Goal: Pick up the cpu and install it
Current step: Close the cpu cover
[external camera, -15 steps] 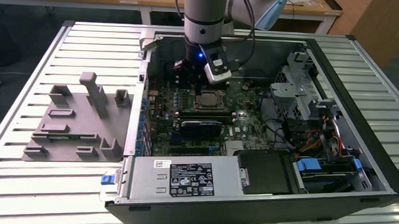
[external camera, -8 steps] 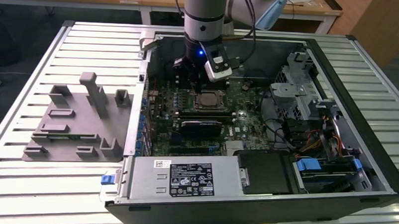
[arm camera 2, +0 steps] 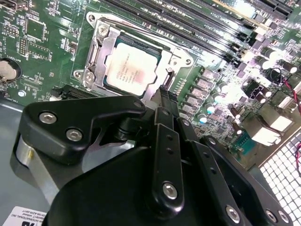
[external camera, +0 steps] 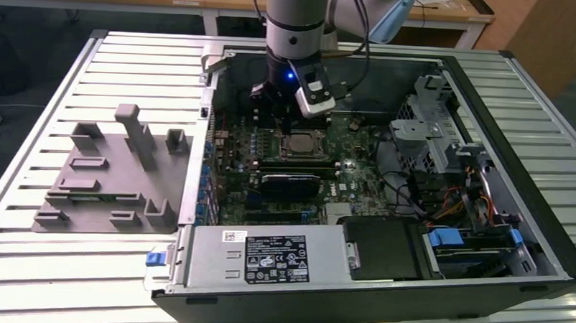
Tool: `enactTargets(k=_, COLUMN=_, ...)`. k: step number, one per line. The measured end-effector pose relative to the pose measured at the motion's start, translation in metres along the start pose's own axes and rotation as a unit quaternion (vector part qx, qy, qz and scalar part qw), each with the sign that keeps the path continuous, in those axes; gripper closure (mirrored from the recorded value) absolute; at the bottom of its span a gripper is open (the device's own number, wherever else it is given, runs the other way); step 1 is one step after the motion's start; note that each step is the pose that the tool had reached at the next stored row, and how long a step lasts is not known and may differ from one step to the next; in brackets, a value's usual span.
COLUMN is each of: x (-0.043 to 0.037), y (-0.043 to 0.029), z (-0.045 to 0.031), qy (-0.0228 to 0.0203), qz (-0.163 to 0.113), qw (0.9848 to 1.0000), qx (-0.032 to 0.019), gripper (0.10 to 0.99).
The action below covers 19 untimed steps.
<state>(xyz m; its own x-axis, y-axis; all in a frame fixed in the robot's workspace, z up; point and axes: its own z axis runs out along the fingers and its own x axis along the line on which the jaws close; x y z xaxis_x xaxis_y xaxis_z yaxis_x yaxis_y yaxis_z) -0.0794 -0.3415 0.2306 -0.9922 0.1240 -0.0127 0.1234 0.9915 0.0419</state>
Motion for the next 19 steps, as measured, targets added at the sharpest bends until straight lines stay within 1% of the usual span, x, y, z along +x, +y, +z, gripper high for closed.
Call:
enactTargets(k=7, x=-0.0067, y=0.0009, z=0.0002, qy=0.0, qz=0.0, qw=1.0, qx=-0.0001, gripper=0.98)
enactTargets(k=10, x=-0.0121, y=0.0016, z=0.0003, qy=0.0, qz=0.0, qw=1.0, qx=-0.0001, gripper=0.98)
enactTargets(k=17, x=-0.0281, y=0.0035, z=0.0006, qy=0.0, qz=0.0, qw=1.0, qx=-0.0001, gripper=0.98)
enactTargets(k=19, x=-0.03, y=0.0037, z=0.0006, qy=-0.0001, qz=0.0, qw=1.0, qx=-0.0001, gripper=0.98)
